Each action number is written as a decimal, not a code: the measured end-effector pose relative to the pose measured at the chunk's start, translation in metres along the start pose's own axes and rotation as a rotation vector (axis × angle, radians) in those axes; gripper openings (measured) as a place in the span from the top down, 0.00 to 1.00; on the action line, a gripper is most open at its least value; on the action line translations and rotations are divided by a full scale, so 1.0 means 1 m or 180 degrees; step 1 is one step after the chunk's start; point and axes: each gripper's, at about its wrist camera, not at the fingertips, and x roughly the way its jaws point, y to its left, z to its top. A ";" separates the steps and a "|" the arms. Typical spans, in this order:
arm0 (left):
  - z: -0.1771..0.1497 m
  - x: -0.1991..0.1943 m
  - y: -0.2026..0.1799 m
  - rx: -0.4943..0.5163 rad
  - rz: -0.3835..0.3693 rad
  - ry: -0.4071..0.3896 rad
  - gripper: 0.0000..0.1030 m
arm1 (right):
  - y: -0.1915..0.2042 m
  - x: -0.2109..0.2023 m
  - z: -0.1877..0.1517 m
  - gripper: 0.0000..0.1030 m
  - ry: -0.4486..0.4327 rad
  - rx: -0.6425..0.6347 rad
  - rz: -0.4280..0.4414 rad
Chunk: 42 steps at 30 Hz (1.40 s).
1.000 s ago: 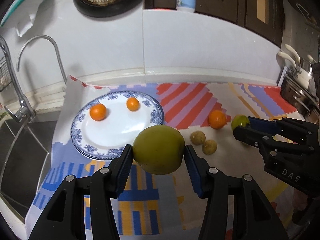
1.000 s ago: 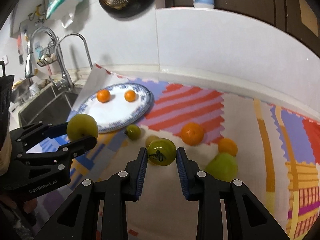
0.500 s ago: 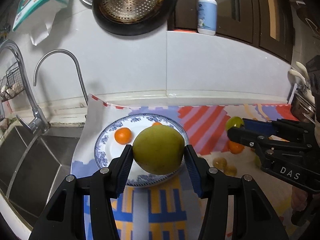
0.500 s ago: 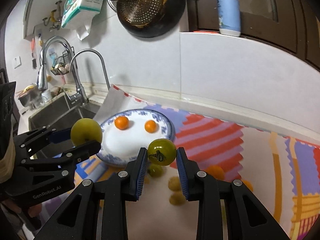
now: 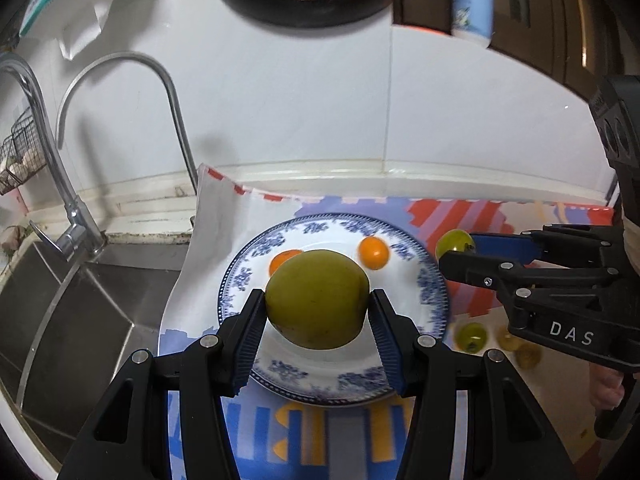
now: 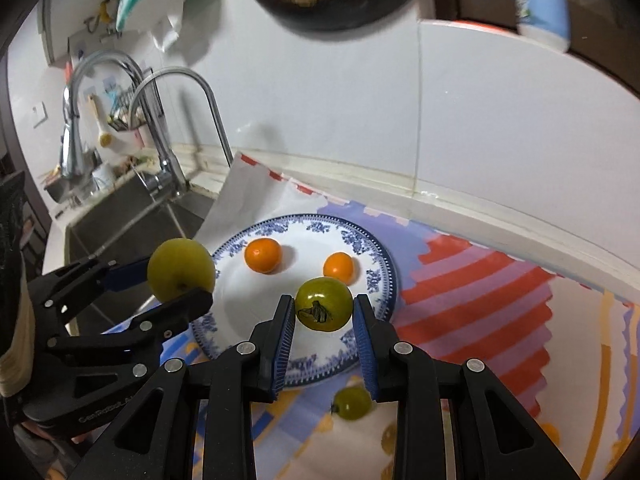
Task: Organize fruits
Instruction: 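Carry the green tomato with the right tool while the left tool carries the pear, then open both tools to release the tomato and pear onto the plate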
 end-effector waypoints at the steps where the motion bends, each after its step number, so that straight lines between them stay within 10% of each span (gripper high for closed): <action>1: 0.000 0.005 0.002 -0.0015 -0.0009 0.0039 0.50 | -0.001 0.008 0.002 0.70 0.0055 0.0016 0.0029; 23: -0.007 0.071 0.016 -0.0113 -0.0064 0.0570 0.50 | -0.011 0.084 0.004 0.70 0.0625 0.0157 0.0102; 42: 0.007 -0.007 -0.004 0.0058 0.0066 -0.0017 0.30 | -0.011 0.019 -0.003 0.53 0.0180 0.0118 -0.0161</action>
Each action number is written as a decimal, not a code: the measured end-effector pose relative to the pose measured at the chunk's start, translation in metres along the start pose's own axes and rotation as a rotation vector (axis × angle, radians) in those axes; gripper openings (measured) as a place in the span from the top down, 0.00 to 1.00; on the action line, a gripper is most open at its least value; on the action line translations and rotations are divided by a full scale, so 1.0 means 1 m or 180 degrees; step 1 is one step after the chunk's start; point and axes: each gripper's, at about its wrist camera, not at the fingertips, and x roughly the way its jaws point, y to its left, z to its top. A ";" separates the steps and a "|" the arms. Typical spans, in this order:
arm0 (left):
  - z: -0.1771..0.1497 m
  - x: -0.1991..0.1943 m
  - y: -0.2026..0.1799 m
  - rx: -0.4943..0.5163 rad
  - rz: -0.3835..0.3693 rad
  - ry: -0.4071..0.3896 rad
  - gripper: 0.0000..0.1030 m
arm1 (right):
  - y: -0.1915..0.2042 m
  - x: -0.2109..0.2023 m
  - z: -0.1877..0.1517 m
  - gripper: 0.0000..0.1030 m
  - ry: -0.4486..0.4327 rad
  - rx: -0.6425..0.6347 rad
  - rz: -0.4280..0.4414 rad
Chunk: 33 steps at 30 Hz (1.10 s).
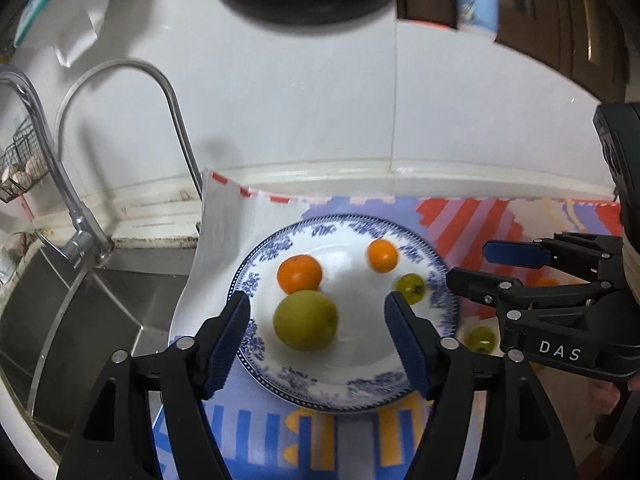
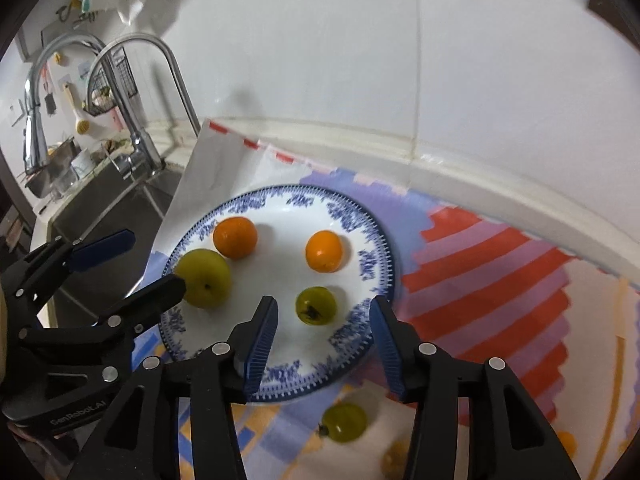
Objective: Organize fruits
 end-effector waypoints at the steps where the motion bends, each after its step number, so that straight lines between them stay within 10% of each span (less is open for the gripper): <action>1: 0.000 -0.005 -0.002 0.0002 -0.0006 -0.0034 0.29 | -0.001 -0.009 -0.002 0.52 -0.0052 0.0004 -0.0038; 33: -0.033 -0.134 -0.097 0.0249 -0.0300 -0.0702 0.12 | -0.032 -0.190 -0.099 0.23 -0.0855 0.0391 -0.0867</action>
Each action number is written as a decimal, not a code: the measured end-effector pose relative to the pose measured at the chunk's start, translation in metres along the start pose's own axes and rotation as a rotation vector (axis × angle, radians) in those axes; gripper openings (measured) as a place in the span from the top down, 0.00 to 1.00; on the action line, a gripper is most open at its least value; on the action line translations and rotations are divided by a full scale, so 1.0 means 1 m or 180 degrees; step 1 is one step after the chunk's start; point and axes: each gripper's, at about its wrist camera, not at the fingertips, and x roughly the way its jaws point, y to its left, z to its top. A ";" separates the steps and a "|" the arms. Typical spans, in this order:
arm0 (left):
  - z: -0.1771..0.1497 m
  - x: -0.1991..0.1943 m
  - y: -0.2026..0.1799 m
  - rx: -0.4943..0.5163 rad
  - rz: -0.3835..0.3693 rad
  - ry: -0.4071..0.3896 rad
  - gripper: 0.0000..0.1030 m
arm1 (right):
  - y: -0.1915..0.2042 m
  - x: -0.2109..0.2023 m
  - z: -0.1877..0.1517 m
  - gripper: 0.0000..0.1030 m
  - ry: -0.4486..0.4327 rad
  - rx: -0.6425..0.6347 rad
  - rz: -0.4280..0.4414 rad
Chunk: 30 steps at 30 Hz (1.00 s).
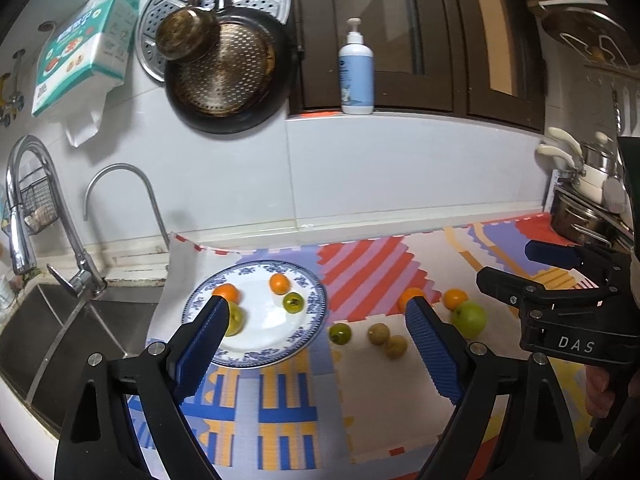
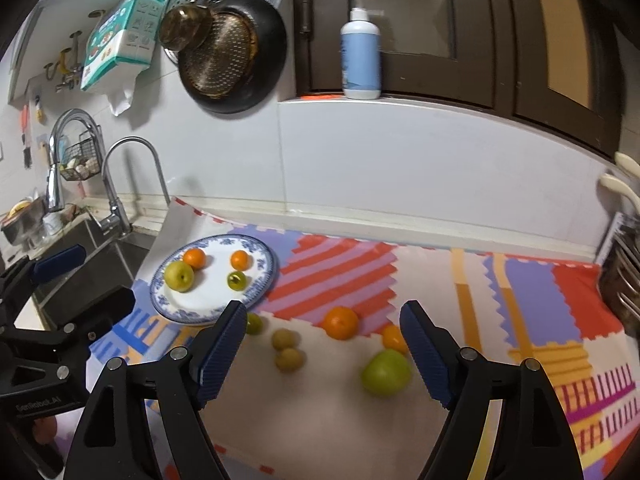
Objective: Organize fruits
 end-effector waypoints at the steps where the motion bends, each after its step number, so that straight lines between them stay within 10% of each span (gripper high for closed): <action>1: -0.001 0.000 -0.003 0.0019 -0.0006 -0.0005 0.12 | -0.003 -0.002 -0.003 0.23 0.0008 0.0016 -0.0025; 30: -0.043 0.101 -0.060 0.0214 -0.0624 0.0708 0.35 | -0.062 0.061 -0.052 0.27 0.0614 0.0281 -0.0023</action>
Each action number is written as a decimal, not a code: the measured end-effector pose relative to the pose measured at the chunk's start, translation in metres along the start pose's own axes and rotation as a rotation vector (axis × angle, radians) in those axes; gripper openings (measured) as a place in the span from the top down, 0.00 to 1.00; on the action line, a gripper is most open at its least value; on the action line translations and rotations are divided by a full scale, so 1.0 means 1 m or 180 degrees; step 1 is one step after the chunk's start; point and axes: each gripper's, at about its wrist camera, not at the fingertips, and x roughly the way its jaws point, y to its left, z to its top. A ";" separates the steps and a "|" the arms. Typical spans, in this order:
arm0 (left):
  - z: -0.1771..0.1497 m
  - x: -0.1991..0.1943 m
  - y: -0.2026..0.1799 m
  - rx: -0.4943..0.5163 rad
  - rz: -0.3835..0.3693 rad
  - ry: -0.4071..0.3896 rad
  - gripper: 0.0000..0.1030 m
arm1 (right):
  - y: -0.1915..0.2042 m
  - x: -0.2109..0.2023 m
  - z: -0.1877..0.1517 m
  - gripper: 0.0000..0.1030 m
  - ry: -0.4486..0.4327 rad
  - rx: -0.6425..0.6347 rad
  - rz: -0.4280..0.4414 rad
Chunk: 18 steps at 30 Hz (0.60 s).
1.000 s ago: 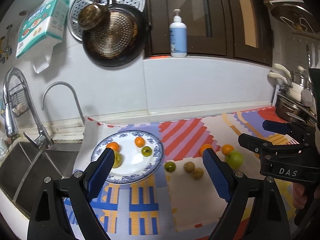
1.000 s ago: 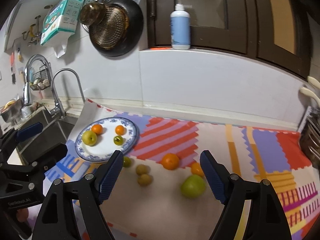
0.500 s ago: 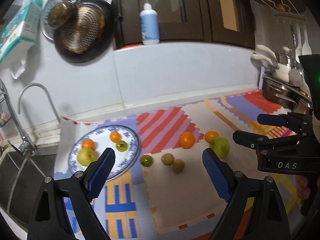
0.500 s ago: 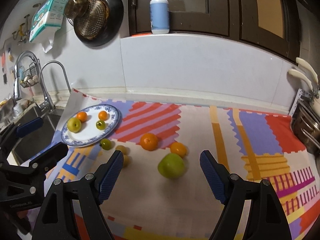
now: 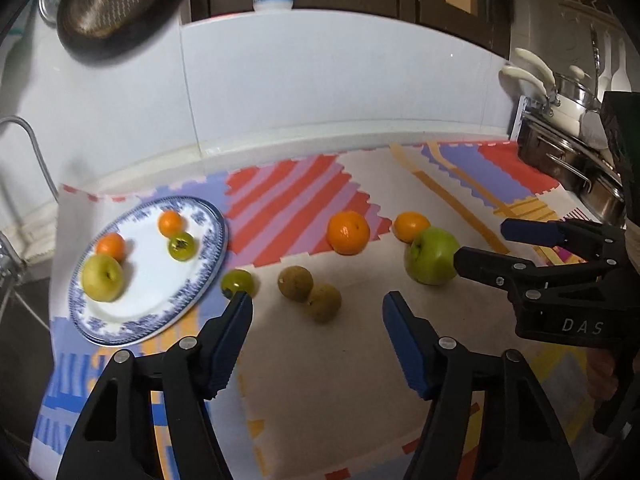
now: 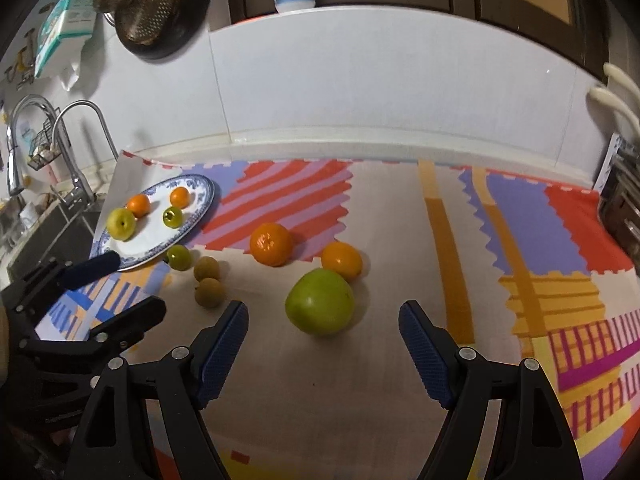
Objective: Organize fruits
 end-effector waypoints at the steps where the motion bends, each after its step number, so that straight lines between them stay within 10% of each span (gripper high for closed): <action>1: 0.000 0.003 0.000 -0.0001 -0.0004 0.0020 0.36 | -0.001 0.004 0.000 0.27 0.0022 0.0005 0.0021; 18: -0.001 0.049 0.004 -0.0164 -0.0150 0.0407 0.60 | -0.008 0.047 0.001 0.37 0.0276 0.0035 0.0261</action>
